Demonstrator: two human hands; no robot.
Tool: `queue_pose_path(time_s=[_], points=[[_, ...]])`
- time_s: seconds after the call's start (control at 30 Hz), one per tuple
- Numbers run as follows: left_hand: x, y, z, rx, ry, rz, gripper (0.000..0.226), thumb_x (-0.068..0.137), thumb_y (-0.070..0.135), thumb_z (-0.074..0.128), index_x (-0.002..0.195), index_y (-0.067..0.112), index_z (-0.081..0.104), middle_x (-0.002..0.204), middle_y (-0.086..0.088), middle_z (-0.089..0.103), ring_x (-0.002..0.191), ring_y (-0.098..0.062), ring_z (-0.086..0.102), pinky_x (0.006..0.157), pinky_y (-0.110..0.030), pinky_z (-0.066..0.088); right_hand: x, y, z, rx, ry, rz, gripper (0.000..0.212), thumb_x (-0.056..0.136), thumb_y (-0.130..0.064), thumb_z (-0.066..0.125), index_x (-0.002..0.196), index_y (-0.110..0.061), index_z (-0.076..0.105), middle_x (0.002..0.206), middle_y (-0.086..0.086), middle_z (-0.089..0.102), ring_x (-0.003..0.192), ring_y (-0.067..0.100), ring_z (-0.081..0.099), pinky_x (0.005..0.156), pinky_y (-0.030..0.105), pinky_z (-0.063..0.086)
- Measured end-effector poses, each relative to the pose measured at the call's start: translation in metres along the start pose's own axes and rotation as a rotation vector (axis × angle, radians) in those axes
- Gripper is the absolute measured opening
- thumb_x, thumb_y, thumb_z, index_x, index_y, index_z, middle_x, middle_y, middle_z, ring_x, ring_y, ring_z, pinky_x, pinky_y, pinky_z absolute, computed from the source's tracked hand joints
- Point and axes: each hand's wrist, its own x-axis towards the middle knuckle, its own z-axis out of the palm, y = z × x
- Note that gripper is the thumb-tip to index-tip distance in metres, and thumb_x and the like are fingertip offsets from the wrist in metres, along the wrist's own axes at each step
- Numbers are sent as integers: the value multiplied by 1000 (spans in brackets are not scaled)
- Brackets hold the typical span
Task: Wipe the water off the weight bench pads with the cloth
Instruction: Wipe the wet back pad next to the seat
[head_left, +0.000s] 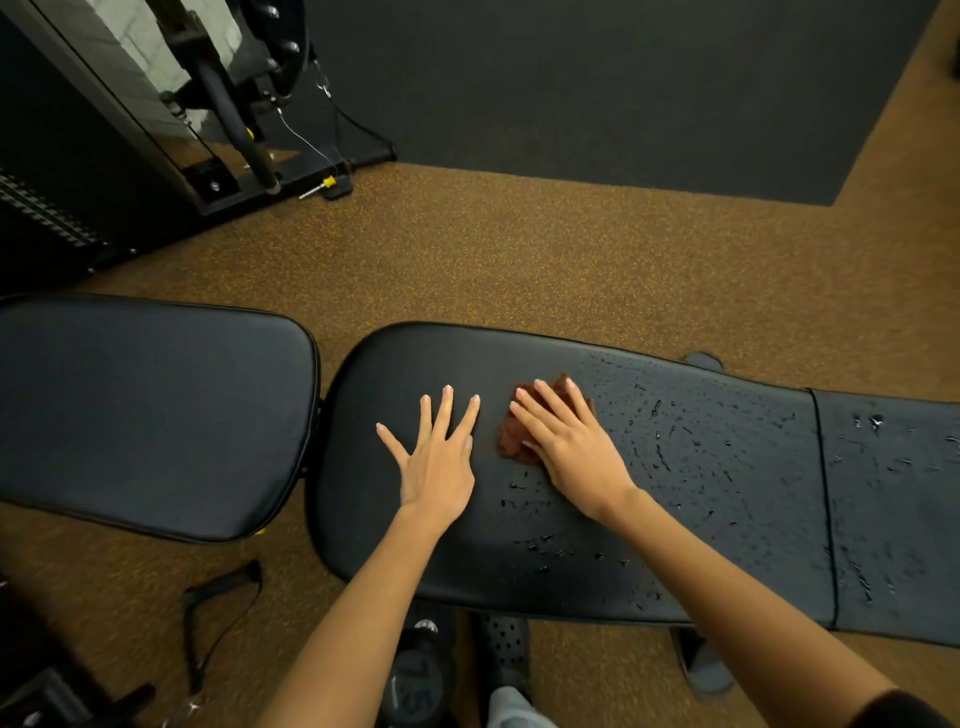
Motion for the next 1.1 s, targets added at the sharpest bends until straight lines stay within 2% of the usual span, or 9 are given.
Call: queue_pose_path(time_s=[0.13, 0.23, 0.4, 0.53, 0.77, 0.83, 1.0, 1.1], points=[[-4, 1, 5, 4, 5, 4, 56, 104, 26, 25, 149, 40, -7, 160, 3, -12, 146, -24, -15, 106, -73, -3, 9, -8, -1, 154, 24, 181, 51, 92, -12, 64, 140, -8, 49, 147, 9, 46, 139, 30, 38, 119, 47, 18], [-2, 1, 8, -17, -3, 4, 57, 104, 25, 25, 149, 40, -8, 159, 4, -14, 146, -24, -16, 107, -71, -3, 7, -20, -1, 297, 24, 249, 50, 93, -12, 61, 141, -8, 47, 149, 9, 43, 141, 29, 35, 119, 43, 11], [0, -4, 11, -100, -28, 23, 62, 104, 18, 29, 149, 40, -6, 158, 4, -19, 144, -24, -21, 111, -65, 0, -21, -22, -5, 313, -52, 114, 50, 97, -19, 55, 145, -17, 43, 154, 3, 36, 145, 24, 26, 120, 40, 8], [2, -7, 11, -126, -42, 26, 61, 104, 18, 30, 149, 40, -5, 158, 5, -19, 144, -23, -21, 110, -64, -3, -33, -12, -10, 211, -65, 43, 48, 96, -21, 56, 143, -20, 46, 152, 3, 40, 143, 26, 32, 118, 41, 12], [3, -8, 8, -134, -69, 42, 62, 103, 15, 31, 150, 39, -2, 159, 4, -18, 145, -24, -20, 110, -64, -3, 0, -33, -1, 347, 41, 335, 46, 95, -9, 55, 140, -9, 48, 147, 7, 46, 141, 31, 34, 119, 44, 9], [3, -9, 8, -154, -82, 49, 62, 103, 14, 32, 150, 39, -1, 158, 5, -18, 144, -24, -21, 110, -64, -4, -2, -41, 2, 355, 42, 292, 46, 93, -10, 58, 139, -9, 50, 147, 7, 47, 141, 30, 34, 119, 45, 9], [2, -14, 3, -126, -127, 75, 65, 102, 12, 34, 150, 40, -1, 158, 4, -19, 144, -24, -20, 110, -64, 0, -39, -55, -1, 346, -93, 30, 52, 95, -17, 57, 145, -18, 44, 153, -1, 37, 147, 22, 22, 120, 44, 6], [1, -17, 0, -84, -158, 101, 66, 102, 14, 35, 150, 39, -4, 158, 3, -21, 144, -25, -21, 112, -62, 1, -57, -41, -6, 264, -130, -62, 53, 91, -19, 62, 143, -22, 47, 152, -3, 39, 145, 20, 26, 118, 46, 10]])
